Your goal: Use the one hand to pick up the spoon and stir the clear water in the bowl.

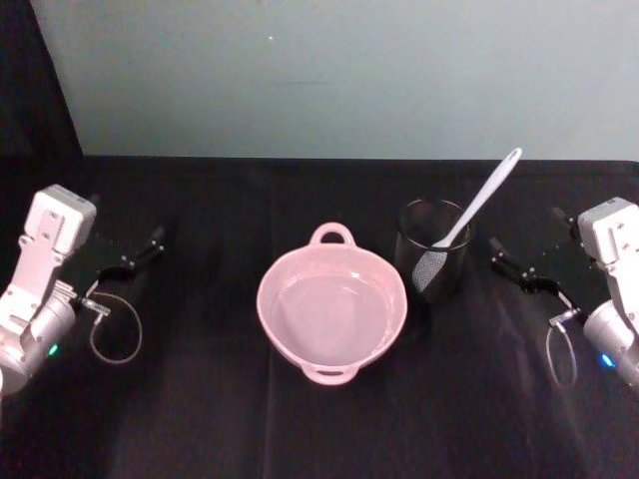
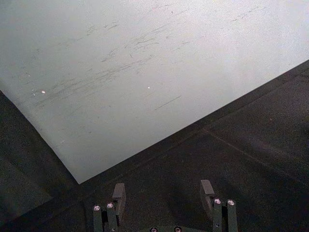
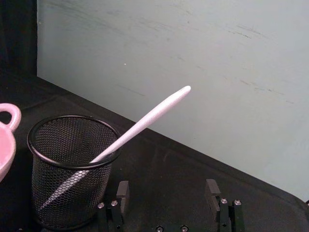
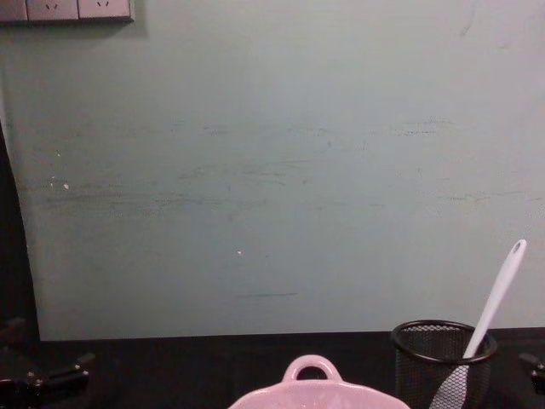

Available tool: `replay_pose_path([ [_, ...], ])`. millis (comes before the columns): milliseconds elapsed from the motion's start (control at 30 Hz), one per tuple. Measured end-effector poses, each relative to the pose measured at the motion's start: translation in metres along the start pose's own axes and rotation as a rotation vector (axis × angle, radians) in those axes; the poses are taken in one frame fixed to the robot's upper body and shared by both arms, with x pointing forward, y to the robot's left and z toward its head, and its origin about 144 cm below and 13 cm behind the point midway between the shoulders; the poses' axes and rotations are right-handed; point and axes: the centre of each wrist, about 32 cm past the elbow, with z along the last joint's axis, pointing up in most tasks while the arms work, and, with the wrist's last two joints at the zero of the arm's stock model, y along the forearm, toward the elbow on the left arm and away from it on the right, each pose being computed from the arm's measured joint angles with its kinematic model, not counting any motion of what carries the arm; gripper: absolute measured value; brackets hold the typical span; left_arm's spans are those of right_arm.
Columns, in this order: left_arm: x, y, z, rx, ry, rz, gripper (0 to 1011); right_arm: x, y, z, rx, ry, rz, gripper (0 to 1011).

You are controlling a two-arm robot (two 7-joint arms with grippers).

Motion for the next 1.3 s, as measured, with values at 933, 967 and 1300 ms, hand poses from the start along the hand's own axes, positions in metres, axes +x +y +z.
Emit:
replay_pose_path([
  [933, 0.0, 0.0, 0.0, 0.0, 0.0, 0.0, 1011, 0.0, 0.0, 0.0, 0.0, 0.0, 0.0, 1004],
  [967, 0.0, 0.0, 0.0, 0.0, 0.0, 0.0, 1011, 0.0, 0.0, 0.0, 0.0, 0.0, 0.0, 1004],
  [1300, 0.0, 0.0, 0.0, 0.0, 0.0, 0.0, 1011, 0.0, 0.0, 0.0, 0.0, 0.0, 0.0, 1004],
])
